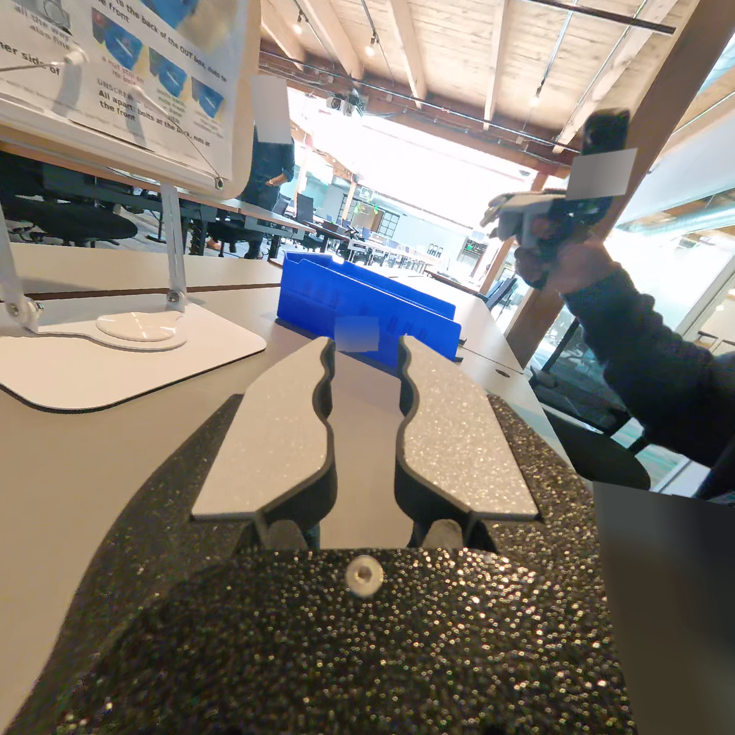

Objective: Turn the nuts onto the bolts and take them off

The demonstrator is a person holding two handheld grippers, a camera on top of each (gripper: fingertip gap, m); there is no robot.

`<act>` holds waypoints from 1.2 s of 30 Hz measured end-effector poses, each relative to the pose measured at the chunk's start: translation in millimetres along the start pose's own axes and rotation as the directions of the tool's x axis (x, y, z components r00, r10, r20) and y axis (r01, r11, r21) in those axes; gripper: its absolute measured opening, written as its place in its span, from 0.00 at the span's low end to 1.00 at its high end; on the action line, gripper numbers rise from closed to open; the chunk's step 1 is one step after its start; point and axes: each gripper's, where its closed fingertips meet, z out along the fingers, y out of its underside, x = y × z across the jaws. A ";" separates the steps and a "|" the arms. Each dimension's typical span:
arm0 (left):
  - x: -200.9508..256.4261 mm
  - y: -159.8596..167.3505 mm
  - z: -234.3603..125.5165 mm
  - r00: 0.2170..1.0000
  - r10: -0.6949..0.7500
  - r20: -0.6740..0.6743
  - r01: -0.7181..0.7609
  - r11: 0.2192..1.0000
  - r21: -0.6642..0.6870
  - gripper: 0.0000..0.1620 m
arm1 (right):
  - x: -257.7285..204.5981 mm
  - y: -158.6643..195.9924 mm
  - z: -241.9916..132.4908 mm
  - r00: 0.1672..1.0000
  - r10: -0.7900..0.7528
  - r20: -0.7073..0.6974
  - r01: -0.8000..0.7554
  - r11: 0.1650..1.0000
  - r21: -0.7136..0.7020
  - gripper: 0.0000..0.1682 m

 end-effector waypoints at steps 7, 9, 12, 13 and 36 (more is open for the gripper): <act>0.3 -0.3 0.3 1.000 -0.008 -0.010 0.008 1.000 0.001 0.18 | 65.6 138.8 22.8 0.999 0.035 0.029 -0.006 0.738 -0.675 0.10; 0.0 -0.8 -0.1 1.000 -0.010 -0.010 0.010 1.000 0.005 0.18 | 75.5 170.0 31.4 0.999 0.026 0.037 0.012 0.632 -0.775 0.10; 0.1 -1.8 -1.1 1.000 -0.011 -0.012 0.011 1.000 0.014 0.18 | 88.8 195.2 36.8 0.999 0.013 0.045 0.032 0.508 -0.861 0.10; 0.0 -1.7 -1.1 1.000 -0.012 -0.012 0.012 1.000 0.013 0.18 | 90.6 200.9 37.4 0.998 0.028 0.052 0.033 0.473 -0.881 0.10; 0.2 -1.2 -0.6 1.000 -0.022 -0.023 0.022 1.000 0.008 0.17 | 94.2 232.1 61.5 0.985 0.145 0.094 0.032 0.377 -0.926 0.10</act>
